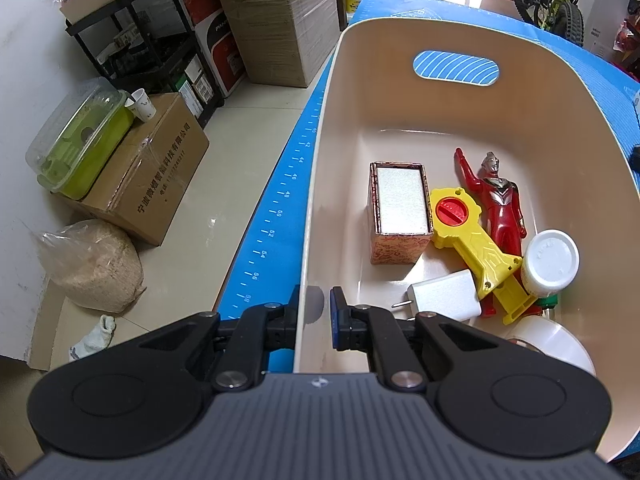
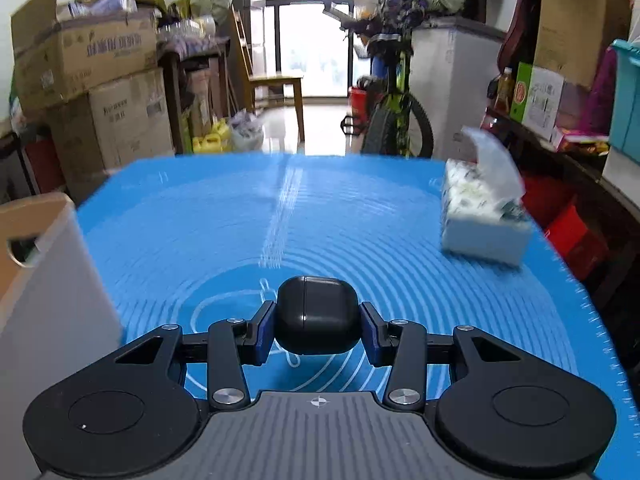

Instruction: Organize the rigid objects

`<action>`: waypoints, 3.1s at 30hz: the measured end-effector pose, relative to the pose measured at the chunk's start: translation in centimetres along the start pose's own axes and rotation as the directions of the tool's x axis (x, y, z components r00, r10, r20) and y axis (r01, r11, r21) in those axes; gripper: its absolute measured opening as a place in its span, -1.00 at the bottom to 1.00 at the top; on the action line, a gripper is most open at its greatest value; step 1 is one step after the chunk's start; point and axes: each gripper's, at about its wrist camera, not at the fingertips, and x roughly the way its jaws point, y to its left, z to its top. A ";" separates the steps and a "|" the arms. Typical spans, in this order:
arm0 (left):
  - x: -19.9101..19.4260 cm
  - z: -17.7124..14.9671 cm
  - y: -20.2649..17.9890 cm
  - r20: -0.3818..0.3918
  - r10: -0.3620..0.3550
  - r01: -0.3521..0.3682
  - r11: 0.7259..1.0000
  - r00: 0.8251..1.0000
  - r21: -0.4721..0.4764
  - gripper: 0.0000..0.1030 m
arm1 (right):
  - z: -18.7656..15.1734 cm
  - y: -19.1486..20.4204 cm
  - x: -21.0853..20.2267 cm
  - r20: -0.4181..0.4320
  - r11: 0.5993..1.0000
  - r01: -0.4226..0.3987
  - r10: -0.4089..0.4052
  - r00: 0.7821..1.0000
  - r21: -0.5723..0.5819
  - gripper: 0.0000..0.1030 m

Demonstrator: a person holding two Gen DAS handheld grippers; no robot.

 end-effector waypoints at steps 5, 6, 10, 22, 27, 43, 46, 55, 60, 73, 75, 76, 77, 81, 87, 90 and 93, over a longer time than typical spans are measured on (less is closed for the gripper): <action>0.0 0.0 0.0 -0.003 0.001 -0.001 1.000 1.000 -0.002 -0.74 | 1.3 0.6 -4.6 0.091 0.999 -0.045 0.044 0.995 0.012 -0.03; -0.1 0.0 0.0 -0.003 -0.001 0.001 1.000 1.000 -0.004 -0.74 | 1.6 0.9 -5.5 0.109 0.998 -0.057 0.055 0.992 0.012 -0.03; -0.2 0.0 -0.1 0.001 0.002 -0.002 1.000 1.000 -0.003 -0.74 | 2.2 2.4 -8.3 0.170 0.994 -0.109 0.107 0.980 0.000 -0.03; -0.2 -0.1 -0.2 0.003 0.005 -0.005 1.000 1.000 0.000 -0.74 | 1.0 9.8 -12.0 0.133 0.953 -0.265 0.284 0.949 -0.147 -0.03; -0.1 -0.1 -0.2 0.003 0.006 -0.006 1.000 1.000 -0.001 -0.75 | -0.2 12.4 -11.6 0.032 0.920 -0.329 0.343 0.939 -0.215 -0.03; -0.1 0.1 -0.2 0.001 0.011 -0.011 1.000 1.000 0.001 -0.75 | -2.4 15.8 -10.5 -0.160 0.872 -0.362 0.326 0.932 -0.329 -0.06; 0.0 0.1 -0.1 -0.004 0.014 -0.014 1.000 1.000 -0.005 -0.74 | -2.1 15.7 -10.7 -0.153 0.876 -0.364 0.332 0.931 -0.315 -0.06; -1.5 0.1 0.3 0.041 0.025 -0.024 0.999 0.999 -0.031 -0.69 | -0.5 14.0 -12.6 -0.083 0.910 -0.342 0.332 0.940 -0.234 0.55; -3.8 0.0 0.0 0.109 0.036 -0.032 0.999 0.993 -0.041 0.39 | 0.3 12.2 -14.5 -0.039 0.937 -0.301 0.299 0.953 -0.177 0.77; -10.4 -2.0 -1.3 0.251 0.018 -0.016 1.000 0.968 -0.010 0.47 | 0.7 7.5 -21.1 0.005 0.976 -0.175 0.177 0.984 -0.134 0.91; -11.5 -2.6 -1.3 0.267 0.003 -0.001 1.000 0.964 -0.006 0.47 | 0.5 6.9 -22.4 0.006 0.978 -0.163 0.165 0.986 -0.132 0.92; -12.1 -2.9 -1.4 0.280 -0.002 0.001 1.000 0.960 0.002 0.47 | 0.4 6.6 -23.1 0.006 0.978 -0.159 0.161 0.987 -0.132 0.92; -12.7 -3.4 -1.4 0.294 -0.004 0.000 1.000 0.956 0.011 0.47 | 0.2 6.4 -23.7 0.006 0.979 -0.154 0.156 0.988 -0.132 0.92; -15.1 -4.8 -1.6 0.329 -0.026 0.019 1.000 0.944 0.022 0.48 | -0.9 5.3 -26.3 0.007 0.982 -0.134 0.136 0.991 -0.131 0.92; -18.0 -7.3 -1.8 0.369 -0.042 0.025 0.998 0.929 0.049 0.48 | -2.3 3.5 -30.2 0.017 0.986 -0.117 0.120 0.993 -0.122 0.92; -19.2 -8.7 -1.6 0.382 -0.053 0.036 0.998 0.923 0.049 0.48 | -2.8 3.0 -32.1 0.027 0.986 -0.109 0.113 0.993 -0.127 0.92; -20.1 -10.1 -1.7 0.391 -0.067 0.049 0.997 0.918 0.055 0.49 | -3.3 2.5 -33.8 0.037 0.986 -0.104 0.110 0.993 -0.131 0.92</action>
